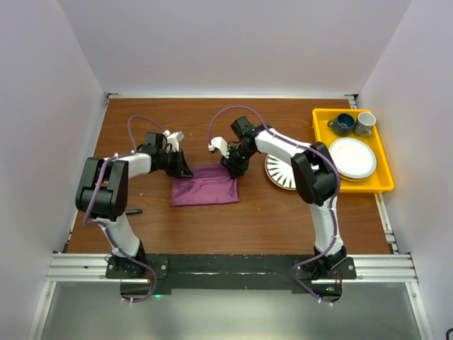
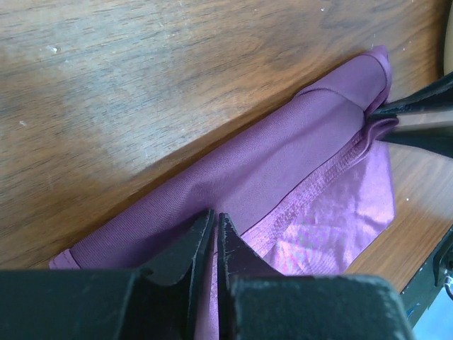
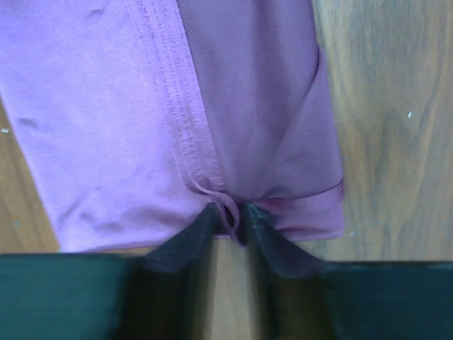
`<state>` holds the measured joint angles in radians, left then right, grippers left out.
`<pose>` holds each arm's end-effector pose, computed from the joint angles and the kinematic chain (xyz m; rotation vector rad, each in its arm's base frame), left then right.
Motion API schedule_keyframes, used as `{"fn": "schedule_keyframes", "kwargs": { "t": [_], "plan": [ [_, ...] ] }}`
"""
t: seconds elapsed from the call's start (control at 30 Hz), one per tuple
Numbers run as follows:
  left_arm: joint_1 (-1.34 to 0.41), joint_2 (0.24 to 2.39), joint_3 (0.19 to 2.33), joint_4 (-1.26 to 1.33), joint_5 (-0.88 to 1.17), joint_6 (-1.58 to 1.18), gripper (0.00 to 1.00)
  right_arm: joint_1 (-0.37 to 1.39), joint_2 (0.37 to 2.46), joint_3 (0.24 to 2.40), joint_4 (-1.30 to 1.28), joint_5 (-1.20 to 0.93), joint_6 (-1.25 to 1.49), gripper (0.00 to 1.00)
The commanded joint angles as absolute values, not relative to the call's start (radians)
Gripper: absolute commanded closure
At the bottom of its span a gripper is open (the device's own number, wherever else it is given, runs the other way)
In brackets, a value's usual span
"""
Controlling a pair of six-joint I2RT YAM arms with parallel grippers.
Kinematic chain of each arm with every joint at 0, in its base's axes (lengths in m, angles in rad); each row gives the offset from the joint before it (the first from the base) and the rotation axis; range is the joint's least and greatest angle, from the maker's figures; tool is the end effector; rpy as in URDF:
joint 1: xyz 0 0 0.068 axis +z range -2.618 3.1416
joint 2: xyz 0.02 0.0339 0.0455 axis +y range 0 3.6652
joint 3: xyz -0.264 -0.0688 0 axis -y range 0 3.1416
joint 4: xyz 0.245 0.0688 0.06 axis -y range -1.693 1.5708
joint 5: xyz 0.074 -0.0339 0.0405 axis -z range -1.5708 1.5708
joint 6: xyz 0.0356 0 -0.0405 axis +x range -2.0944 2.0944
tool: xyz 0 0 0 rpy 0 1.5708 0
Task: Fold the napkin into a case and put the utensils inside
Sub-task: Smooth out the 2/3-rectangle-folded napkin at the center of the board.
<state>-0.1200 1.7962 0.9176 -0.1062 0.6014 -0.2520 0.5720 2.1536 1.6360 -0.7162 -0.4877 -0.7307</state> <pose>0.3339 -0.0605 0.1344 0.0693 2.5409 -0.9125 0.3633 0.2537 0.1653 -1.7289 2.0793 0.6336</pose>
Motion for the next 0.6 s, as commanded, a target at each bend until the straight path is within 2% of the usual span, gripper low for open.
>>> {"fn": "schedule_keyframes", "kwargs": {
  "t": [0.0, 0.07, 0.13, 0.23, 0.37, 0.57],
  "plan": [
    [-0.114, 1.821, 0.907, -0.153, 0.537, -0.236, 0.89, 0.568, 2.048, 1.703, -0.813, -0.535, -0.672, 0.62],
    [-0.114, 1.821, 0.91, -0.153, 0.534, -0.235, 0.9, 0.561, 2.025, 1.726, -0.843, -0.575, -0.606, 0.54],
    [-0.114, 1.818, 0.908, -0.152, 0.529, -0.233, 0.9, 0.549, 2.007, 1.747, -0.862, -0.597, -0.545, 0.51],
    [-0.114, 1.812, 0.904, -0.143, 0.528, -0.232, 0.91, 0.529, 1.997, 1.781, -0.87, -0.641, -0.441, 0.52],
    [-0.114, 1.813, 0.899, -0.147, 0.525, -0.225, 0.91, 0.523, 2.025, 1.798, -0.737, -0.624, -0.25, 0.6],
    [-0.114, 1.804, 0.89, -0.147, 0.518, -0.219, 0.92, 0.523, 2.124, 1.842, -0.692, -0.511, -0.107, 0.61]
  ]
}}
